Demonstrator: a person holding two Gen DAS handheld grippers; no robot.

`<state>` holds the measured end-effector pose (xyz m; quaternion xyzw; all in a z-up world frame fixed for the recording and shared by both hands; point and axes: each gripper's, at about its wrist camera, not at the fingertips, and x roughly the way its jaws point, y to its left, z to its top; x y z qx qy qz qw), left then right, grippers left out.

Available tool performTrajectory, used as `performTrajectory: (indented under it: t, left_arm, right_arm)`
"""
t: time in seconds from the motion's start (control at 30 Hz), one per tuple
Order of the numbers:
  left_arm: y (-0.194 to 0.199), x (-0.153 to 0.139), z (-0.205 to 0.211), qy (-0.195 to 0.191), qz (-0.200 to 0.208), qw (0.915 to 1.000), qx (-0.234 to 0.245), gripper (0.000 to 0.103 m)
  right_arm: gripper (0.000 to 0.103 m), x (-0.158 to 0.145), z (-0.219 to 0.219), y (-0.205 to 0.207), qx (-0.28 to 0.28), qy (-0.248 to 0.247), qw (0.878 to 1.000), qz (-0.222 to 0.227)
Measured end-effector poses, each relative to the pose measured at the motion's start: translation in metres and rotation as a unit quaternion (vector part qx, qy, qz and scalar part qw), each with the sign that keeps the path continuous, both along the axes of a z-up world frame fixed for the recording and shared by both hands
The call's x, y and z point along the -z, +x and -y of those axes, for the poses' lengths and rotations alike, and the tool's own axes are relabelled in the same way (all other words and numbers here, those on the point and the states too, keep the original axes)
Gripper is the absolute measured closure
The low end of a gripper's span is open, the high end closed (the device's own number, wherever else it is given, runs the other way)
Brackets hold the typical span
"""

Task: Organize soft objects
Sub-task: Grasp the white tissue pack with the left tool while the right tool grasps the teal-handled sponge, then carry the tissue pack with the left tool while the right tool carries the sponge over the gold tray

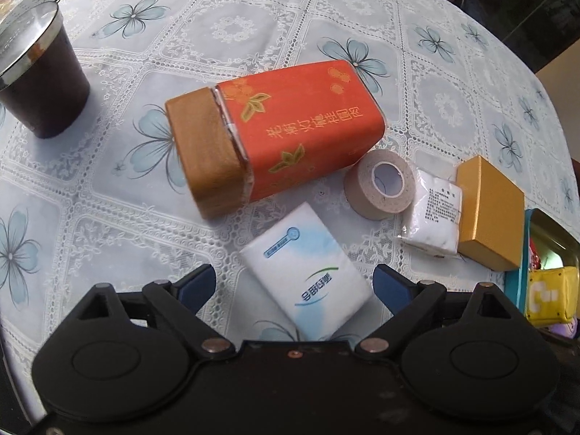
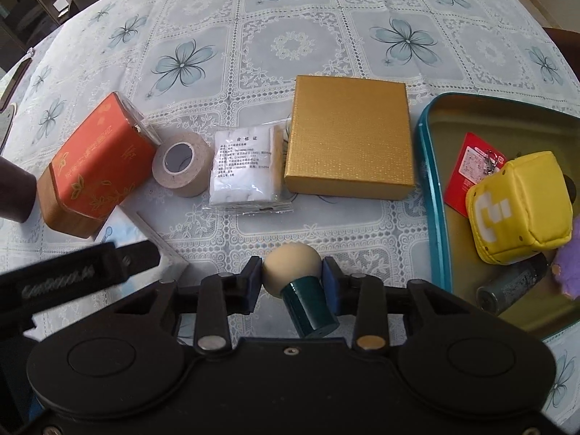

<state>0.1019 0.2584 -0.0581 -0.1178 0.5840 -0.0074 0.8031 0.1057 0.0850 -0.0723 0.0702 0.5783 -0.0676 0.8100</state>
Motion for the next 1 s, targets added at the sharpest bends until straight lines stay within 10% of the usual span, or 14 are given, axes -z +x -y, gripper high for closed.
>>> performTrajectory:
  t: [0.13, 0.37, 1.0]
  left_arm:
    - [0.008, 0.011, 0.010, 0.014, -0.014, 0.9998, -0.006, 0.012]
    - [0.010, 0.005, 0.011, 0.011, -0.007, 0.9999, -0.001, 0.045]
    - [-0.021, -0.103, 0.131, 0.009, 0.088, 0.9875, 0.130, 0.045]
  right_arm:
    - [0.065, -0.003, 0.002, -0.006, -0.013, 0.000, 1.000, 0.003]
    - [0.065, -0.020, 0.010, -0.013, -0.040, 0.005, 0.999, 0.024]
    - [0.065, -0.107, 0.121, -0.020, 0.016, 0.067, 0.988, 0.139]
